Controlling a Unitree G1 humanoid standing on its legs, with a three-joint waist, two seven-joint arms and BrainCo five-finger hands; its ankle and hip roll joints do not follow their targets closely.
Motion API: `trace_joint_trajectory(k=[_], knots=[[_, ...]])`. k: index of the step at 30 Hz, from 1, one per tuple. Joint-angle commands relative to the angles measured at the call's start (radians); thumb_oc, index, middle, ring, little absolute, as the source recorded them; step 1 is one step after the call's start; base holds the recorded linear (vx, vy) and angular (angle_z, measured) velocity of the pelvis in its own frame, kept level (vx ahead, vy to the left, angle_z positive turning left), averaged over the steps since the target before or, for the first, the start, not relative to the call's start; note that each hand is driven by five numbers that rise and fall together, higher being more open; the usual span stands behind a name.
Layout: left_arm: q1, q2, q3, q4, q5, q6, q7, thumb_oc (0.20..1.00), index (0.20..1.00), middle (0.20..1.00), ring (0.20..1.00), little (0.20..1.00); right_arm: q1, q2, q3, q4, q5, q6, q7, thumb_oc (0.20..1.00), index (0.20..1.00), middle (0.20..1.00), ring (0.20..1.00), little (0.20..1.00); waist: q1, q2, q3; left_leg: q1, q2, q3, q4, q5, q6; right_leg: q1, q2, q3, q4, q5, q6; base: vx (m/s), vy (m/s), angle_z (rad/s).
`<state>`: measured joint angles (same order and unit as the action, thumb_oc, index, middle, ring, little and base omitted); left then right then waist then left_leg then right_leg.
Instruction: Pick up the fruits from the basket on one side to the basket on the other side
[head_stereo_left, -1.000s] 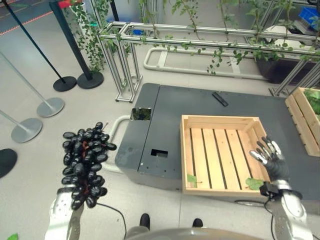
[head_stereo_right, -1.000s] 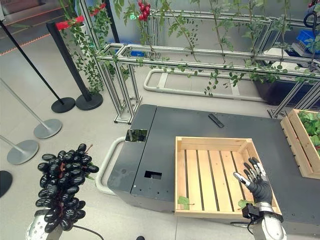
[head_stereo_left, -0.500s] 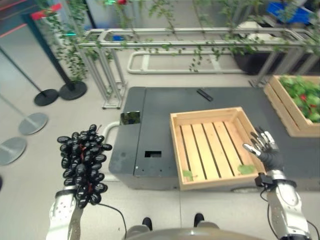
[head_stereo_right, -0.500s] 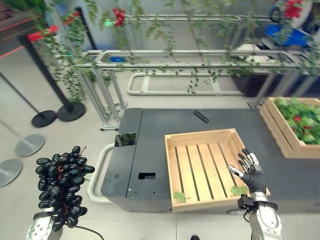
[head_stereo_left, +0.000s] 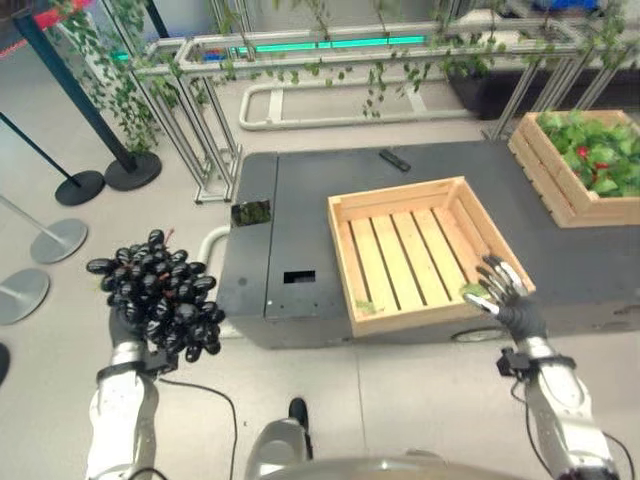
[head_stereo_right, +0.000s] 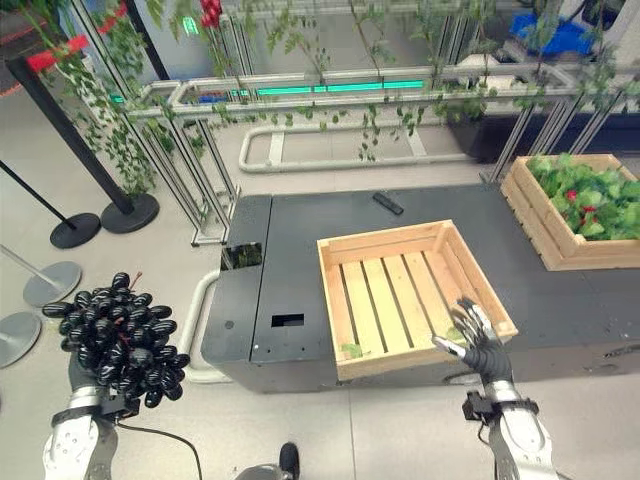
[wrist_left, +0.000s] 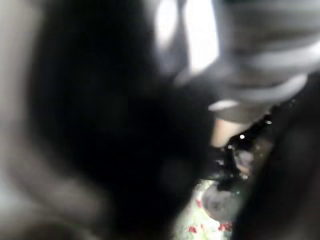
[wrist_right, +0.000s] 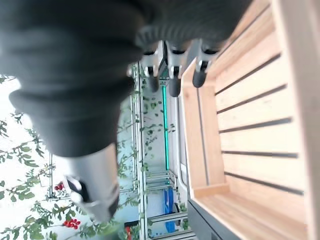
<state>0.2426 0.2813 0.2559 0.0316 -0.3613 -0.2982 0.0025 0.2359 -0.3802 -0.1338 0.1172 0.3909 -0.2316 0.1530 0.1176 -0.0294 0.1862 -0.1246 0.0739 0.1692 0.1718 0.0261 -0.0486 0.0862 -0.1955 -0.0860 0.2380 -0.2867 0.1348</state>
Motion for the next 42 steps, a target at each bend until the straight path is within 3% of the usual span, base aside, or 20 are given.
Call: trace_joint_trajectory(k=[1,2,4,6,9,11,13,15,19,20,22,26,38,41,42], knots=[[-0.012,0.067,0.025,-0.074,0.017,-0.072,0.007,0.200,0.200,0.200,0.200,0.200,0.034,-0.039,-0.044,-0.083,0.004,-0.040,0.032,1.000,1.000,1.000,1.000,1.000,-0.014,-0.007,-0.032,-0.117,-0.001,-0.064,-0.002,0.064,0.015,0.045,0.033,-0.020,0.028,-0.013,-0.024,-0.30,-0.437,0.21],[-0.001,0.052,0.013,-0.077,0.012,-0.066,-0.001,0.200,0.200,0.200,0.200,0.200,0.036,-0.059,-0.056,-0.096,0.013,-0.040,0.036,1.000,1.000,1.000,1.000,1.000,-0.013,0.014,-0.009,-0.108,0.041,-0.088,-0.037,0.123,-0.011,0.033,0.076,-0.033,0.048,-0.032,-0.048,-0.17,-0.231,0.23],[-0.003,0.045,0.003,-0.074,0.010,-0.063,-0.006,0.200,0.200,0.200,0.200,0.200,0.033,-0.065,-0.061,-0.098,0.016,-0.042,0.036,1.000,1.000,1.000,1.000,1.000,-0.016,0.028,0.007,-0.103,0.056,-0.107,-0.058,0.156,-0.026,0.034,0.096,-0.043,0.052,-0.028,-0.058,-0.22,-0.276,-0.03],[-0.016,0.031,-0.033,-0.045,0.011,-0.059,-0.015,0.200,0.200,0.200,0.200,0.200,0.023,-0.087,-0.071,-0.104,0.022,-0.055,0.024,1.000,1.000,1.000,1.000,1.000,-0.018,0.060,0.042,-0.105,0.088,-0.137,-0.142,0.208,-0.069,0.026,0.149,-0.076,0.039,-0.016,-0.078,-0.32,-0.342,-0.04],[-0.017,0.020,-0.062,-0.035,0.005,-0.053,-0.031,0.200,0.200,0.200,0.200,0.200,0.033,-0.094,-0.084,-0.112,0.018,-0.066,0.014,1.000,1.000,1.000,1.000,1.000,-0.029,0.061,0.056,-0.110,0.088,-0.112,-0.203,0.216,-0.081,0.052,0.161,-0.119,-0.017,0.001,-0.083,-0.26,-0.246,0.69],[-0.030,0.025,-0.086,-0.018,0.017,-0.052,-0.031,0.200,0.200,0.200,0.200,0.200,0.037,-0.102,-0.101,-0.117,0.006,-0.074,-0.004,1.000,1.000,1.000,1.000,1.000,-0.045,0.045,0.070,-0.126,0.088,-0.061,-0.157,0.190,-0.074,0.049,0.163,-0.149,-0.051,0.031,-0.095,-0.34,-0.195,0.84],[-0.027,0.031,-0.089,-0.026,0.017,-0.050,-0.043,0.200,0.200,0.200,0.200,0.200,0.037,-0.094,-0.096,-0.111,0.000,-0.074,-0.013,1.000,1.000,1.000,1.000,1.000,-0.056,0.029,0.069,-0.118,0.063,-0.100,-0.025,0.152,-0.062,0.033,0.159,-0.174,-0.098,0.085,-0.091,-0.36,-0.142,1.02],[-0.011,0.028,-0.083,-0.035,0.009,-0.052,-0.051,0.200,0.200,0.200,0.200,0.200,0.043,-0.090,-0.091,-0.109,-0.002,-0.070,-0.008,1.000,1.000,1.000,1.000,1.000,-0.071,-0.007,0.063,-0.103,0.020,-0.092,0.171,0.034,-0.045,0.010,0.124,-0.198,-0.128,0.118,-0.098,-0.36,-0.100,0.48],[-0.035,0.046,-0.096,-0.036,0.002,-0.043,-0.060,0.200,0.200,0.200,0.200,0.200,0.050,-0.054,-0.091,-0.111,0.013,-0.069,-0.018,1.000,1.000,1.000,1.000,1.000,-0.120,-0.011,0.020,0.014,0.043,-0.027,0.275,-0.077,-0.030,-0.016,0.101,-0.277,-0.156,0.141,-0.102,-0.18,0.015,0.69],[-0.039,0.049,-0.101,-0.036,0.002,-0.040,-0.061,0.200,0.200,0.200,0.200,0.200,0.055,-0.044,-0.090,-0.112,0.013,-0.070,-0.021,1.000,1.000,1.000,1.000,1.000,-0.138,-0.002,0.012,0.074,0.052,-0.007,0.239,-0.111,-0.030,-0.025,0.097,-0.302,-0.150,0.143,-0.098,-0.08,0.125,0.89],[-0.053,0.052,-0.112,-0.033,0.004,-0.039,-0.062,0.200,0.200,0.200,0.200,0.200,0.060,-0.030,-0.093,-0.111,0.026,-0.073,-0.023,1.000,1.000,1.000,1.000,1.000,-0.172,0.027,-0.013,0.159,0.059,0.058,0.032,-0.122,-0.033,-0.035,0.090,-0.354,-0.156,0.161,-0.078,-0.07,0.178,1.28],[-0.049,0.073,-0.110,-0.044,0.022,-0.038,-0.057,0.200,0.200,0.200,0.200,0.200,0.058,-0.013,-0.075,-0.095,0.010,-0.070,-0.026,1.000,1.000,1.000,1.000,1.000,-0.179,0.029,-0.034,0.194,0.022,0.051,-0.105,-0.113,-0.023,-0.064,0.055,-0.384,-0.136,0.211,-0.053,-0.03,0.176,1.13],[-0.029,0.091,-0.088,-0.064,0.022,-0.037,-0.060,0.200,0.200,0.200,0.200,0.200,0.022,-0.010,-0.001,-0.064,-0.015,-0.051,-0.015,1.000,1.000,1.000,1.000,1.000,-0.132,0.007,-0.055,0.182,-0.039,0.005,-0.117,-0.127,0.015,-0.061,-0.012,-0.439,-0.110,0.241,-0.023,-0.01,0.109,0.13],[-0.025,0.109,-0.083,-0.085,0.020,-0.040,-0.066,0.200,0.200,0.200,0.200,0.200,-0.003,-0.014,0.036,-0.065,-0.032,-0.054,-0.012,1.000,1.000,1.000,1.000,1.000,-0.088,-0.006,-0.052,0.149,-0.058,-0.045,-0.091,-0.131,0.028,-0.067,-0.047,-0.491,-0.070,0.247,-0.009,-0.03,0.112,0.25],[-0.026,0.113,-0.086,-0.089,0.020,-0.039,-0.068,0.200,0.200,0.200,0.200,0.200,-0.004,-0.009,0.038,-0.059,-0.029,-0.055,-0.016,1.000,1.000,1.000,1.000,1.000,-0.076,-0.007,-0.050,0.152,-0.057,-0.071,-0.085,-0.154,0.021,-0.062,-0.052,-0.494,-0.050,0.231,0.009,0.00,0.103,0.73]])
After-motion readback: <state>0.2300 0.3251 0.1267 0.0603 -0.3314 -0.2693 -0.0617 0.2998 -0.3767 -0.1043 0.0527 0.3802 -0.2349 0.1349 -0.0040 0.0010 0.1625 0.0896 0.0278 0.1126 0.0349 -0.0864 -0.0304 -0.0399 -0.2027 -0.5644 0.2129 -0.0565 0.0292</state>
